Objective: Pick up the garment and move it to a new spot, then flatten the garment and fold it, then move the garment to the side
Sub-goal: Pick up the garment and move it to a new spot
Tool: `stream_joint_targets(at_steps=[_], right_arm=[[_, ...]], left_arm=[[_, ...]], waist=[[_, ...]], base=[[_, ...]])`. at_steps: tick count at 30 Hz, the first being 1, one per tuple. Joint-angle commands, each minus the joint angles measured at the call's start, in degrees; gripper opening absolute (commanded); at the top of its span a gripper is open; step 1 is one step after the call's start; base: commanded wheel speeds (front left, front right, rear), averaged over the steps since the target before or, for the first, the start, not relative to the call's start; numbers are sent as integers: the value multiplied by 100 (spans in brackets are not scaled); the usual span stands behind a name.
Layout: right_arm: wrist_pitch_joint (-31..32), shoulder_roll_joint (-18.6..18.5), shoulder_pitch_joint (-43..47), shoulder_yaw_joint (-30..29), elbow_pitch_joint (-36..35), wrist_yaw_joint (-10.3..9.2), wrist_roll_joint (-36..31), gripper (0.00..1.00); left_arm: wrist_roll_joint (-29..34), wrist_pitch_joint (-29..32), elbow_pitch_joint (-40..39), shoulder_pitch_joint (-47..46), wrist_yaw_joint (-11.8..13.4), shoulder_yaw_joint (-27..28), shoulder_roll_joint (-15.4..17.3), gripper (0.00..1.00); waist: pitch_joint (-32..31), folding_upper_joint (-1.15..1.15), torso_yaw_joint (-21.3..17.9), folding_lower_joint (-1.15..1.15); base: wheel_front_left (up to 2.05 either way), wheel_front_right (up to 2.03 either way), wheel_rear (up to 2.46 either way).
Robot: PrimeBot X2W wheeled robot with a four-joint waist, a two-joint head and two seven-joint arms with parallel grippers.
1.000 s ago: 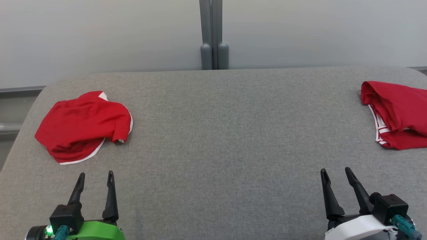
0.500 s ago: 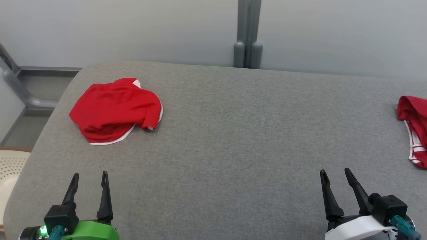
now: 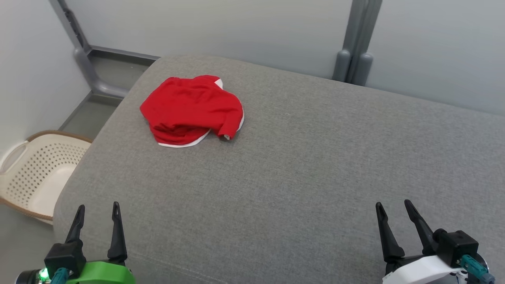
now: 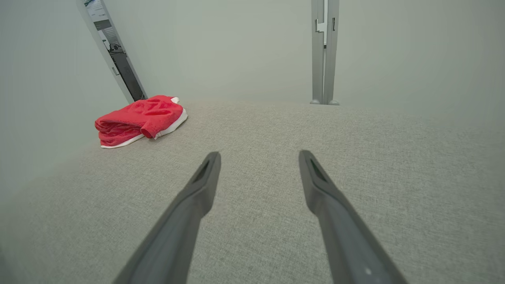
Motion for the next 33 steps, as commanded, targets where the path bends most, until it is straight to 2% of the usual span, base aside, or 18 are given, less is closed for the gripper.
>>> stream_joint_targets(at_steps=[1, 8, 17, 26, 33], right_arm=[[-17, -35, -1, -7, 12, -11, 30, 100], [-17, -65, -68, 31, 34, -11, 32, 100], [-17, -90, -122, 90, 68, -11, 22, 100], [-17, -157, -174, 156, 82, -11, 15, 100], [-17, -242, -302, 89, 55, -11, -76, 100]], left_arm=[[-54, 2, -24, 66, 30, 11, 22, 100], [-82, 2, -34, 81, 49, 11, -15, 100], [-68, 2, -31, 98, 50, 63, -24, 100], [-94, 2, -30, 9, 82, 79, -54, 100], [-213, 2, 5, -462, 9, 85, -28, 100]], waist=[[38, 0, 312, 0], [135, 0, 638, 0], [161, 0, 818, 0], [255, 0, 709, 0], [443, 0, 461, 0]], base=[[0, 0, 0], [0, 0, 0], [0, 0, 0], [0, 0, 0], [0, 0, 0]])
